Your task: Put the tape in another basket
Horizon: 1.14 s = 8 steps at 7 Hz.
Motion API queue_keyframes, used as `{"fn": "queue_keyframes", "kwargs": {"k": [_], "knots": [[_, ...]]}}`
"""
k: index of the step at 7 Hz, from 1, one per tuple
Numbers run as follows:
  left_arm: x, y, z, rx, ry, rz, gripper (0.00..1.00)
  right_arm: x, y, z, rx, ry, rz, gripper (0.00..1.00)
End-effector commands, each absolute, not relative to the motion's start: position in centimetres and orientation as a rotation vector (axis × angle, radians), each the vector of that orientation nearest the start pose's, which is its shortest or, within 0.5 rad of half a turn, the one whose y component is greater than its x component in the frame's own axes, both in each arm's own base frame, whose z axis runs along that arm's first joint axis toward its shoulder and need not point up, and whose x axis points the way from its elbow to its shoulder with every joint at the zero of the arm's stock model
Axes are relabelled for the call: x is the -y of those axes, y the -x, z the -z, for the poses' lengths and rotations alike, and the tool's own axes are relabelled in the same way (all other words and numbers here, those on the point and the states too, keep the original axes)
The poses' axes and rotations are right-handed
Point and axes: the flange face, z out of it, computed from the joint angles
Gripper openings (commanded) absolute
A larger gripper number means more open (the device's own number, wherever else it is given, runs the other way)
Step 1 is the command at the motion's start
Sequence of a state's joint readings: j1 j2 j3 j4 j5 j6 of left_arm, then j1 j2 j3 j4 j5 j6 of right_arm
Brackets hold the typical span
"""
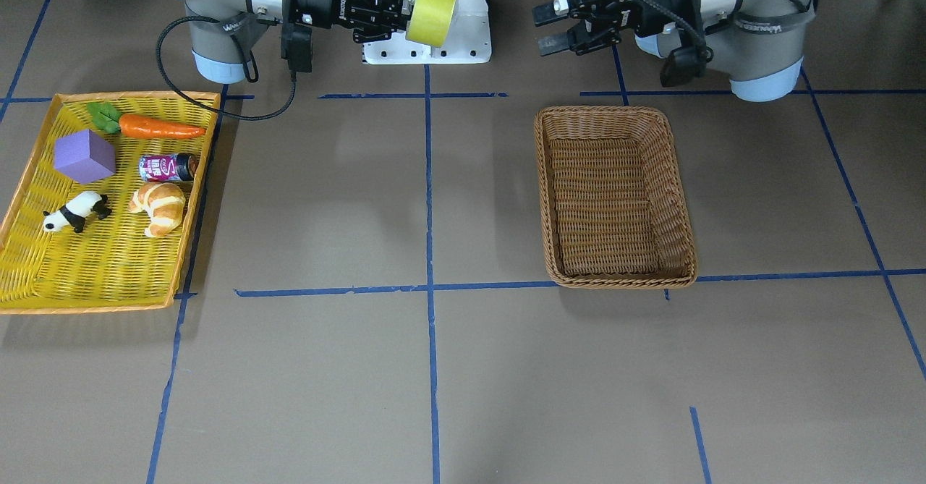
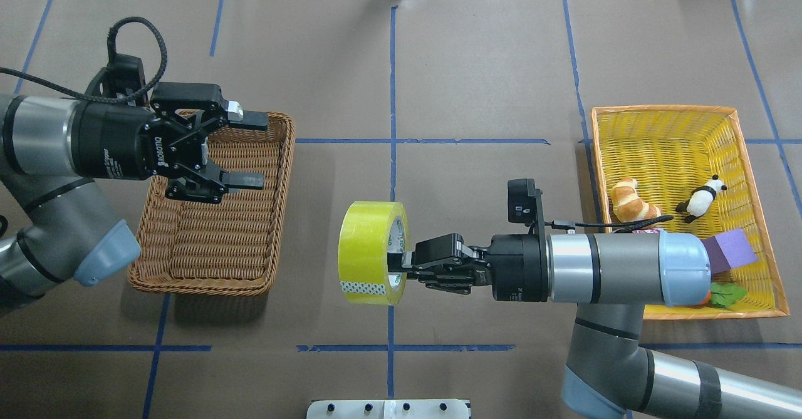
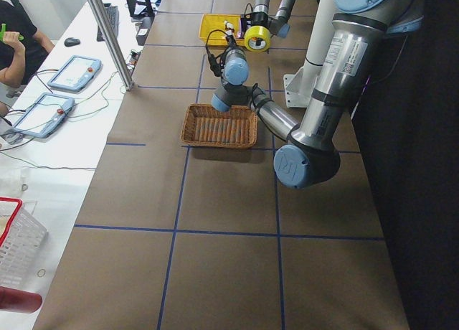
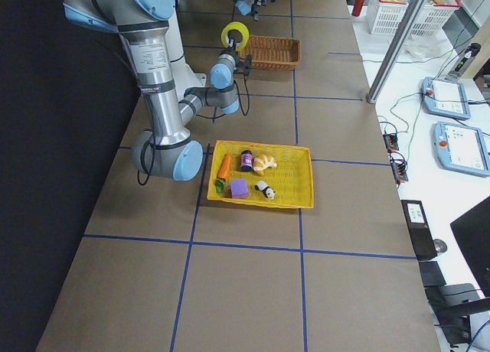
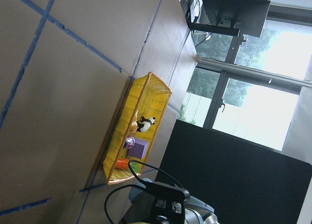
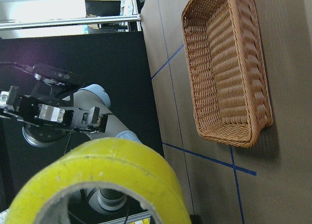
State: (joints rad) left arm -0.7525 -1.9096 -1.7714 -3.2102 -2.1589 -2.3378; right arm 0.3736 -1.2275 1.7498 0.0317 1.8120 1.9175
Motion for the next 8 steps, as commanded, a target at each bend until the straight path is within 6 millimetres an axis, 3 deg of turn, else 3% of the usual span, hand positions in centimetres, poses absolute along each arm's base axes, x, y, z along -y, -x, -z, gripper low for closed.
{"fn": "queue_keyframes", "kwargs": {"k": [1,3,6,8], "knots": [[37.5,-32.7,-22.1,-2.059,0.396,0.241,1.0,29.2,43.5,-22.9,2.107,0.108,-0.168,0.03],[37.0,-33.3,-21.1,-2.07,0.408,0.22,1.0,29.2,43.8,-22.6,2.08,0.114,-0.176,0.0],[34.1,-37.3,-19.5,-2.126,0.467,0.246,1.0,29.0,44.2,-21.6,2.097,0.117,-0.167,0.0],[34.2,-37.3,-19.2,-2.13,0.468,0.243,1.0,28.6,44.7,-21.6,2.089,0.126,-0.166,0.0]]}}
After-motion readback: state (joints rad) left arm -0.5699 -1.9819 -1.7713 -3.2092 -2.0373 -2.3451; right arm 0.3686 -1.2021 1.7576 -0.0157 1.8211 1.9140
